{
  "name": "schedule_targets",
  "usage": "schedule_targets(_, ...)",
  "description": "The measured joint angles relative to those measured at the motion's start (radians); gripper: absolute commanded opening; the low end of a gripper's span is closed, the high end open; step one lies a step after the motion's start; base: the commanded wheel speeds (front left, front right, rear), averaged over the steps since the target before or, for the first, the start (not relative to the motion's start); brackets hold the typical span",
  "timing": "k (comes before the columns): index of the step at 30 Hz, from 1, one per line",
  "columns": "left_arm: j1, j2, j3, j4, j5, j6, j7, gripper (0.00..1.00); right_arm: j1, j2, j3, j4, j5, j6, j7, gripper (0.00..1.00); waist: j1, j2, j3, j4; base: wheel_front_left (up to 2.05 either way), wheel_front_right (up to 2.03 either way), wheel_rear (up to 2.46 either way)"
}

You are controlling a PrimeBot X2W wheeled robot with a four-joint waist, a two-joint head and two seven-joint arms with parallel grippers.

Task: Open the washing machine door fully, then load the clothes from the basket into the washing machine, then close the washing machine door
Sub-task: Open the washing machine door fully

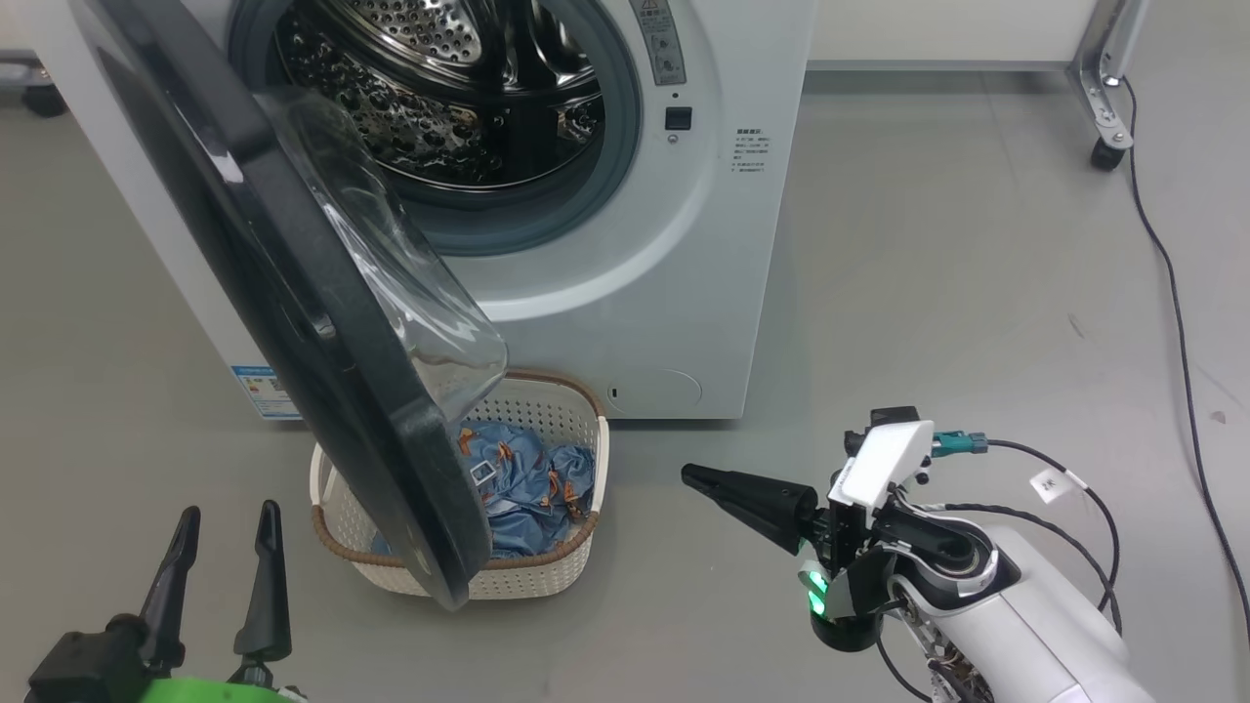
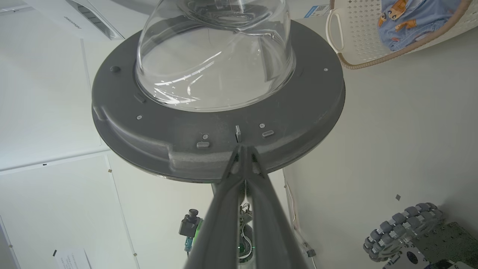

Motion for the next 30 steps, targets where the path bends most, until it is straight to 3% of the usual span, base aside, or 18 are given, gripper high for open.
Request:
schedule_targets(1,0.005,0.0,0.003,-0.005,0.0,0.0,0.0,1.0,0.007,-0.003,-0.009,0.0,0.0,0.006,-0.011,0.13,0.0,0.0,-0.003,-0.006,0.0,0.0,0.0)
schedule_targets(2,0.011,0.0,0.005,-0.009,0.0,0.0,0.0,1.0,0.012,-0.006,-0.018,-0.001,0.0,0.01,-0.026,0.38,0.0,0.0,-0.006,-0.012,0.0,0.0,0.0)
schedule_targets(4,0.016,-0.001,0.008,-0.015,0.001,0.0,0.0,1.0,0.019,-0.014,-0.041,-0.001,-0.002,0.02,-0.066,1.0,0.0,0.0,-0.011,-0.024,0.0,0.0,0.0)
schedule_targets(13,0.027,-0.004,0.018,-0.033,0.007,0.0,0.0,1.0,0.016,-0.076,-0.13,-0.038,-0.136,0.051,-0.275,1.0,0.0,0.0,-0.016,-0.066,0.0,0.0,0.0)
schedule_targets(21,0.028,-0.01,0.006,-0.049,0.007,0.0,0.0,1.0,-0.009,-0.15,-0.149,-0.098,-0.408,0.054,-0.544,1.0,0.0,0.0,-0.011,-0.082,0.0,0.0,0.0)
schedule_targets(30,0.029,-0.011,0.006,-0.054,0.007,0.0,0.0,1.0,-0.024,-0.21,-0.086,-0.143,-0.704,0.059,-0.796,1.0,0.0001,0.0,-0.006,-0.086,0.0,0.0,0.0)
